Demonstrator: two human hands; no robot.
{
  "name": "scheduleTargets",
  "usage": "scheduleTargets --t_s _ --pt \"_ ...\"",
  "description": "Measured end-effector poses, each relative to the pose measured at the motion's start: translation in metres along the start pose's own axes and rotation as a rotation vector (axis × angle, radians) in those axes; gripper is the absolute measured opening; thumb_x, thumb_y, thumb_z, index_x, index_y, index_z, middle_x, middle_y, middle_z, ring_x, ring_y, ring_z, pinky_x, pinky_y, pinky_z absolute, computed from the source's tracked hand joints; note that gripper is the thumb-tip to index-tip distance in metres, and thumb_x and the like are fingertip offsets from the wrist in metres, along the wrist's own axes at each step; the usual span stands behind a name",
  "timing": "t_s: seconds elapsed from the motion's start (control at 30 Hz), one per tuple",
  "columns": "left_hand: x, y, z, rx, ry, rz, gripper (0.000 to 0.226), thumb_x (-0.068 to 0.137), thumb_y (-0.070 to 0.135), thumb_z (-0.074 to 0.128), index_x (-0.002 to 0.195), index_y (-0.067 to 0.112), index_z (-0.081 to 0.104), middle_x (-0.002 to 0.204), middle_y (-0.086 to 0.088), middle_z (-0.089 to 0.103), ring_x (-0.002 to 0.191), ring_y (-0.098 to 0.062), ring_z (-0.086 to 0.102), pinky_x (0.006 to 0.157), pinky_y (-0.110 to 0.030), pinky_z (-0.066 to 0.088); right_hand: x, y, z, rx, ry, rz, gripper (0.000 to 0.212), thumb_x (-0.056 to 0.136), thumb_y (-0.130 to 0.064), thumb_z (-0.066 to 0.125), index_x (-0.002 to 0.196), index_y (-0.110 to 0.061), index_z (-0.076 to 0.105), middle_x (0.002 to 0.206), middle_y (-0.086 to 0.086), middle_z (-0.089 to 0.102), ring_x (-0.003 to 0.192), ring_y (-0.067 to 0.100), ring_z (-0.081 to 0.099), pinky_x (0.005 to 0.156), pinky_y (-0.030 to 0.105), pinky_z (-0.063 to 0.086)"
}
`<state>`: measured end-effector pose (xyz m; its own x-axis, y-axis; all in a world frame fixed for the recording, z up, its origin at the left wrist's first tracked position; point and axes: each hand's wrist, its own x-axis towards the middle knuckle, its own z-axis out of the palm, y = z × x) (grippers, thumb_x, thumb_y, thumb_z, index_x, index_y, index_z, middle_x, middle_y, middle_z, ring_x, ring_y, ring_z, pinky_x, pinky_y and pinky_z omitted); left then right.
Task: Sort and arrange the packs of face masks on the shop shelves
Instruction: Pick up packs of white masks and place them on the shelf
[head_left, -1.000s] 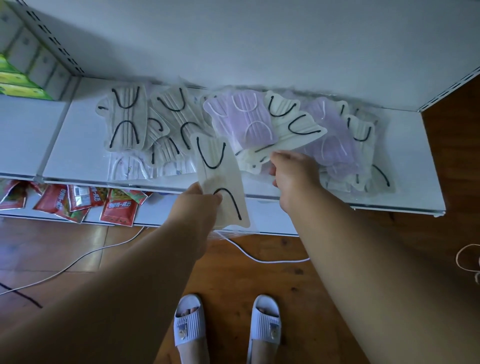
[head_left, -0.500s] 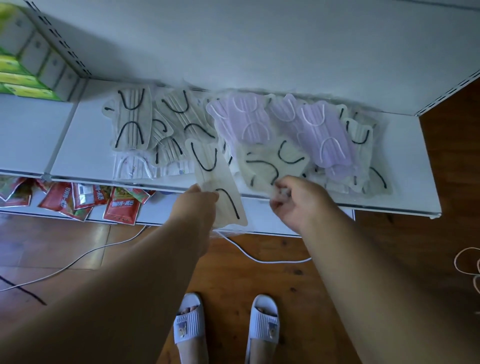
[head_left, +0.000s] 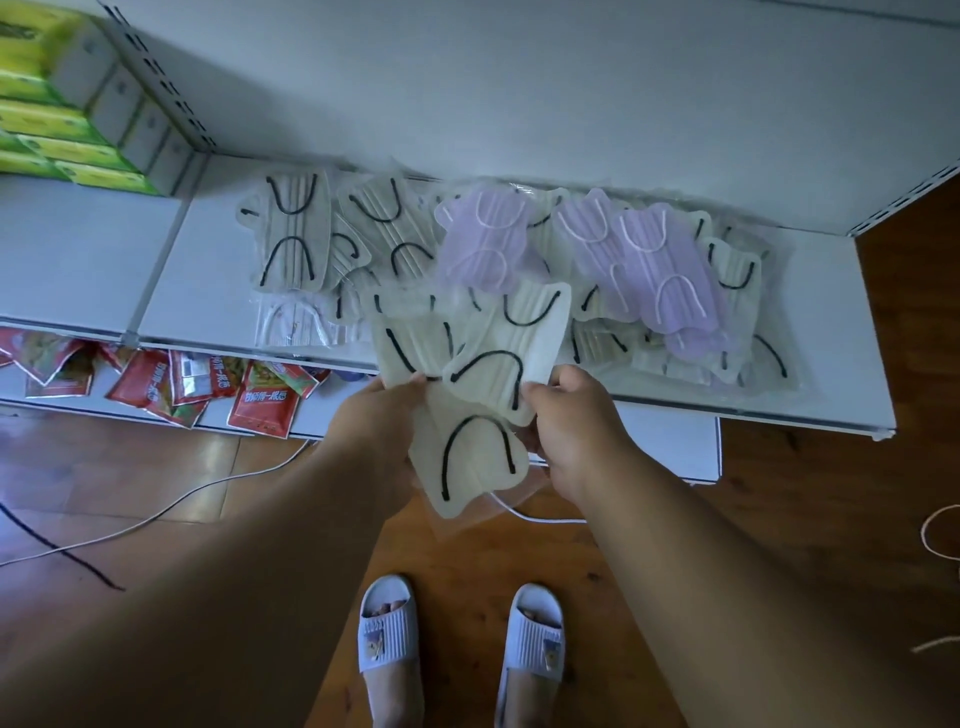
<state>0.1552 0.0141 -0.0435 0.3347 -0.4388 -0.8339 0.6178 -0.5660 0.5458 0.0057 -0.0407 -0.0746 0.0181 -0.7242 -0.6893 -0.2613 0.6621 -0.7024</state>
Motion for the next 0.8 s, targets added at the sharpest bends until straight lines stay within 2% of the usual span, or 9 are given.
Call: scheduleTargets --t_s 0.1,0.2,0.3,0.4,0.5,0.57,0.6,0.7,0.8 --pt "0.002 0.002 -0.011 0.009 0.081 0.048 0.008 0.098 0.020 0.062 0.095 0.021 0.069 0.074 0.001 0.076 0.069 -0.021 0.073 0.060 -0.034 0.057 -0.006 0.003 0.009 0.051 -0.070 0.076 0.009 0.073 -0.017 0.058 0.079 -0.014 0.053 0.086 0.015 0.061 0.071 0.027 0.057 0.059 0.039 0.049" --pt "0.004 0.007 -0.025 0.118 0.110 0.095 0.016 0.098 0.034 0.061 0.100 0.018 0.062 0.083 0.002 0.066 0.077 -0.019 0.064 0.080 -0.038 0.052 -0.012 0.007 0.021 -0.050 -0.144 0.076 0.020 0.058 -0.026 0.060 0.064 -0.018 0.043 0.076 0.008 0.044 0.069 0.025 0.043 0.062 0.042 0.036" --pt "0.001 0.015 -0.034 0.107 0.030 0.004 0.038 0.090 0.052 0.066 0.103 0.017 0.060 0.092 -0.003 0.069 0.088 -0.025 0.068 0.091 -0.048 0.055 -0.012 0.011 0.036 -0.202 -0.262 0.018 0.050 0.057 -0.040 0.059 0.089 -0.002 0.050 0.083 0.025 0.058 0.069 0.041 0.055 0.063 0.053 0.049" --pt "0.001 0.015 -0.033 0.060 -0.014 -0.023 0.023 0.090 0.026 0.073 0.108 0.011 0.068 0.094 -0.014 0.077 0.087 -0.034 0.074 0.085 -0.056 0.058 0.000 0.019 0.039 -0.252 -0.285 -0.047 0.055 0.063 -0.041 0.054 0.099 0.001 0.052 0.110 0.036 0.056 0.076 0.046 0.064 0.073 0.068 0.051" --pt "0.005 0.011 -0.033 0.055 0.014 0.023 0.009 0.092 0.005 0.067 0.098 0.012 0.068 0.085 -0.011 0.076 0.082 -0.032 0.073 0.082 -0.049 0.059 -0.018 -0.008 0.035 -0.253 -0.229 -0.054 0.049 0.075 -0.040 0.057 0.099 0.003 0.051 0.111 0.032 0.054 0.073 0.014 0.042 0.064 0.048 0.054" --pt "0.006 0.009 -0.034 0.074 -0.012 0.028 0.012 0.090 0.000 0.067 0.097 0.010 0.069 0.084 -0.012 0.077 0.082 -0.034 0.074 0.082 -0.050 0.059 -0.020 -0.012 0.030 -0.177 -0.213 -0.041 0.047 0.088 -0.038 0.065 0.092 0.007 0.052 0.089 0.032 0.050 0.081 0.046 0.057 0.056 0.033 0.050" --pt "0.006 0.009 -0.035 0.098 -0.027 0.021 0.014 0.088 0.000 0.068 0.100 0.008 0.069 0.087 -0.015 0.077 0.085 -0.036 0.074 0.083 -0.052 0.059 -0.017 -0.011 0.025 -0.126 -0.220 -0.026 0.048 0.090 -0.037 0.068 0.085 0.007 0.048 0.075 0.026 0.046 0.065 0.030 0.052 0.055 0.030 0.046" --pt "0.003 0.006 -0.036 0.152 -0.094 -0.005 0.021 0.085 0.002 0.072 0.106 0.007 0.070 0.096 -0.019 0.076 0.091 -0.041 0.073 0.086 -0.060 0.056 -0.015 -0.010 0.016 0.014 -0.254 0.030 0.025 0.093 -0.018 0.068 0.076 -0.008 0.052 0.064 0.006 0.056 0.055 0.017 0.057 0.047 0.019 0.044" --pt "0.001 0.005 -0.035 0.140 -0.165 -0.031 0.020 0.090 0.006 0.068 0.110 0.006 0.069 0.099 -0.018 0.076 0.093 -0.039 0.073 0.089 -0.057 0.056 -0.015 -0.013 0.011 0.027 -0.320 0.068 0.013 0.095 -0.013 0.065 0.082 -0.010 0.068 0.070 0.004 0.071 0.058 0.014 0.066 0.050 0.020 0.051"
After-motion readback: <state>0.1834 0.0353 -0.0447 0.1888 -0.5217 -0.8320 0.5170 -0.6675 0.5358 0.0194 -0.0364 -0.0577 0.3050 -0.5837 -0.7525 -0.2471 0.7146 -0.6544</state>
